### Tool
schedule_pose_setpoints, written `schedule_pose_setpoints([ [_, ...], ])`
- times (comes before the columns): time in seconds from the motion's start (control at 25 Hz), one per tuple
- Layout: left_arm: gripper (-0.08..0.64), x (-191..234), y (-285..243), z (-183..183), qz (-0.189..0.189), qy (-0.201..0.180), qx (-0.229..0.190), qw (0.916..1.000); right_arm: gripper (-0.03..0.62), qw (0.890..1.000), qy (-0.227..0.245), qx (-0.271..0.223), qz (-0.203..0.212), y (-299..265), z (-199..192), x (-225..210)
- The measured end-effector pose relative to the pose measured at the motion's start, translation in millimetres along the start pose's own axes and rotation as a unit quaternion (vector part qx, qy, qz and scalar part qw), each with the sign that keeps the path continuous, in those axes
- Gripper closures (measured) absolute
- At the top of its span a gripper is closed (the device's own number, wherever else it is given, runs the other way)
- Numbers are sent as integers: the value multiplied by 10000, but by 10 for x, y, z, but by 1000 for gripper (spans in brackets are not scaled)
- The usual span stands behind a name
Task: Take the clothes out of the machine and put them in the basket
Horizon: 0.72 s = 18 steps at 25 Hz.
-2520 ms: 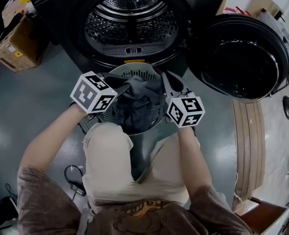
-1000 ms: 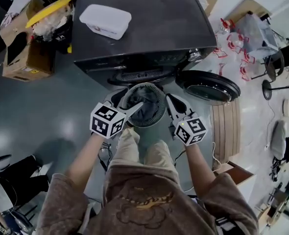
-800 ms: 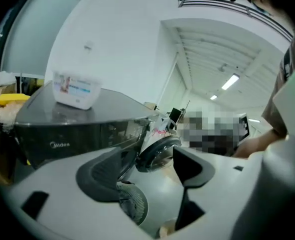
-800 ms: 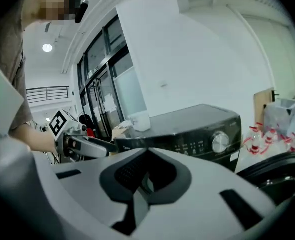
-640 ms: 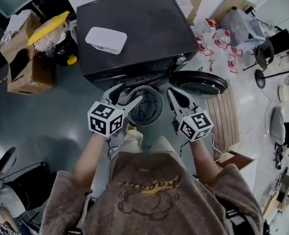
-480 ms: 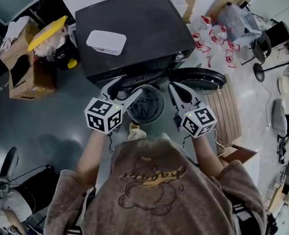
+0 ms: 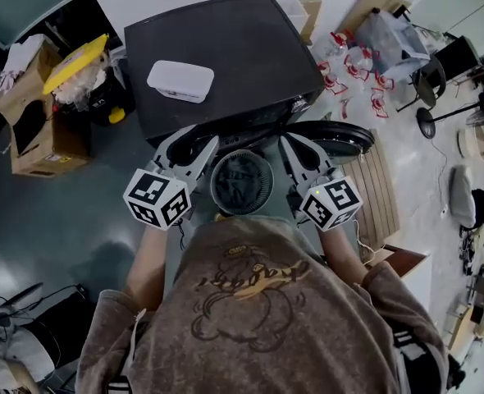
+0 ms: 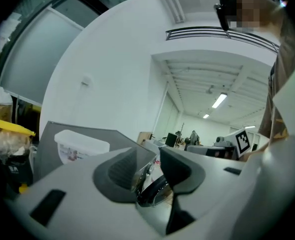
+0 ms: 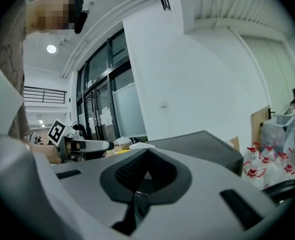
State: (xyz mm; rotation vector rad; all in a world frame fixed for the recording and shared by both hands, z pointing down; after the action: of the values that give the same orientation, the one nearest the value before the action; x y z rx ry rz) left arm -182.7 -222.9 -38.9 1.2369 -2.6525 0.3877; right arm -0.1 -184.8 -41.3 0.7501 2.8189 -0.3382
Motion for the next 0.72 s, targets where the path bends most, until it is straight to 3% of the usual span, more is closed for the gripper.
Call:
schedule_pose_setpoints([
  [0.16, 549, 25, -65, -15, 208, -180, -119, 9996, 597, 9998, 197, 9, 73, -92, -2, -63],
  [0.52, 555, -27, -66, -132, 732, -233, -562, 9955, 597, 9957, 620, -13, 688, -198, 6, -229],
  [0.72, 554, -27, -98, -318, 959, -328, -505, 9936, 597, 9955, 557, 19, 769, -168, -137, -365],
])
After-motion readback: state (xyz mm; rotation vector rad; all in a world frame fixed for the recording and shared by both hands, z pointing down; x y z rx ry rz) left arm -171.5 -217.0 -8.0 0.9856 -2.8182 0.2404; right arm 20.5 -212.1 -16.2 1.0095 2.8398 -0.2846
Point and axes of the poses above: the fingertips, and each gripper's own axes: y backward along the fingers, x to its left, z out of its top, the point moved 3 cm from there along y, backward along the fingers, and after that the axes turned 2 degrees about -y, right-handed, at the moved point
